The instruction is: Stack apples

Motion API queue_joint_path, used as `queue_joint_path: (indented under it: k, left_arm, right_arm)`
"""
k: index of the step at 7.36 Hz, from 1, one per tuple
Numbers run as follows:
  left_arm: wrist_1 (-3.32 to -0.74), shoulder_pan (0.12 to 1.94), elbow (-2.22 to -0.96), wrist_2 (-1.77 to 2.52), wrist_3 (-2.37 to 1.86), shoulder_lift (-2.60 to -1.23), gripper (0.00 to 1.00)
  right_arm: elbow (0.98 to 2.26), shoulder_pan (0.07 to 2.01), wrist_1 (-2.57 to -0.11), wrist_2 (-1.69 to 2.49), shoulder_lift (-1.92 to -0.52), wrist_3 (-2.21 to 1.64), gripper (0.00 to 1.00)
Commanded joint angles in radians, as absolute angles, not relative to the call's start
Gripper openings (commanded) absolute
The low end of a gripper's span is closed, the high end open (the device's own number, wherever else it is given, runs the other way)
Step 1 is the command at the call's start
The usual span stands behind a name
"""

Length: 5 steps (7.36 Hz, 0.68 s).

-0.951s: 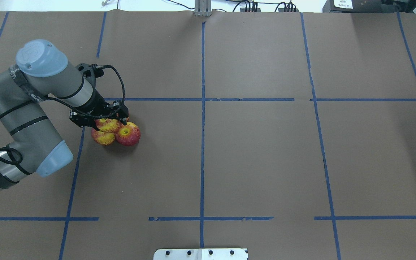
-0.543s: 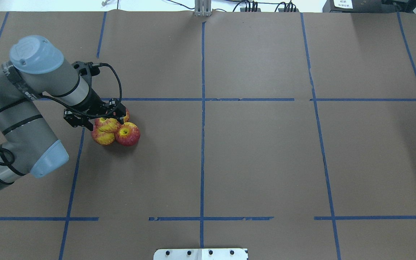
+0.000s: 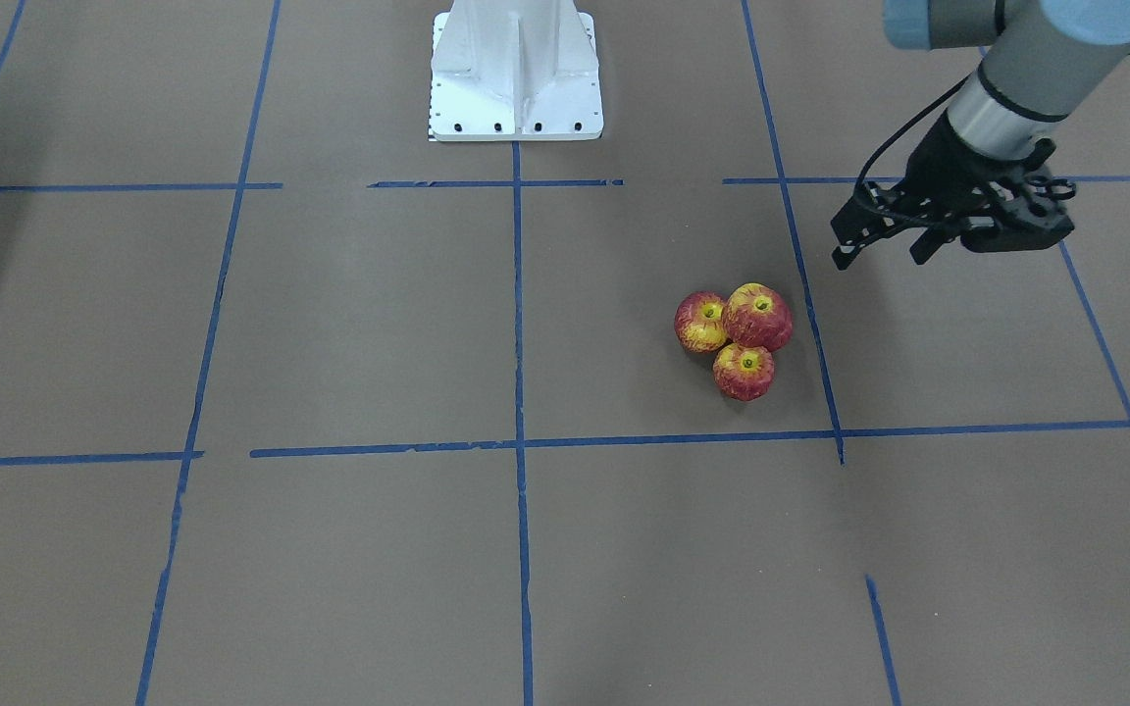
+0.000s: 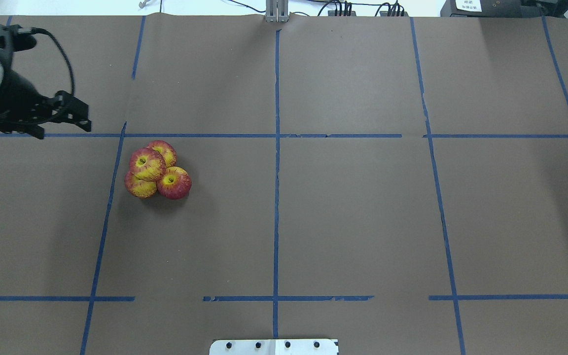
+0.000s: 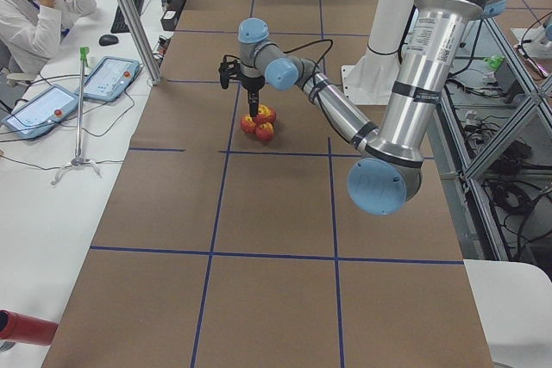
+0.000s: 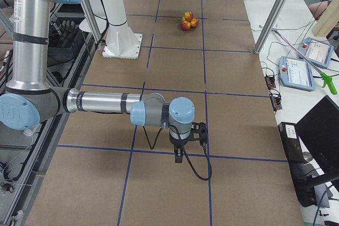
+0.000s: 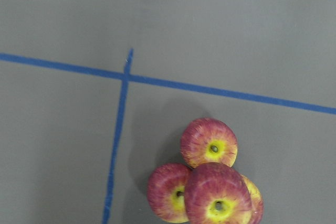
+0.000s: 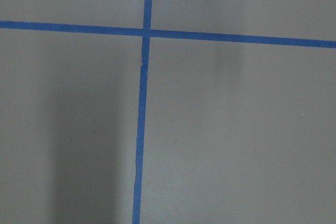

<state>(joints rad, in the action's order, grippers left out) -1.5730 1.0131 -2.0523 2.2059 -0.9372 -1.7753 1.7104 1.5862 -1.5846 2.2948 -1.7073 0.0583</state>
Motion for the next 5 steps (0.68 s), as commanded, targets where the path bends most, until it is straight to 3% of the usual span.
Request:
queue_joint_path:
  k: [1,3,5]
  left_arm:
    - [-1.574,1.164,-2.091,2.217,-0.631,-1.587,0.99]
    - [-1.577,1.297,-2.059,2.23,-0.259,-1.443,0.99]
    - [-1.568,1.501,-1.943,2.249,0.084,-1.417,0.99]
  right_arm:
    - [1.71,1.586,-1.585,2.295,-1.707,0.058,1.0]
    - [1.71,1.586,-1.585,2.295,-1.707,0.058,1.0]
    - [1.71,1.586,-1.585,2.295,-1.707,0.058,1.0]
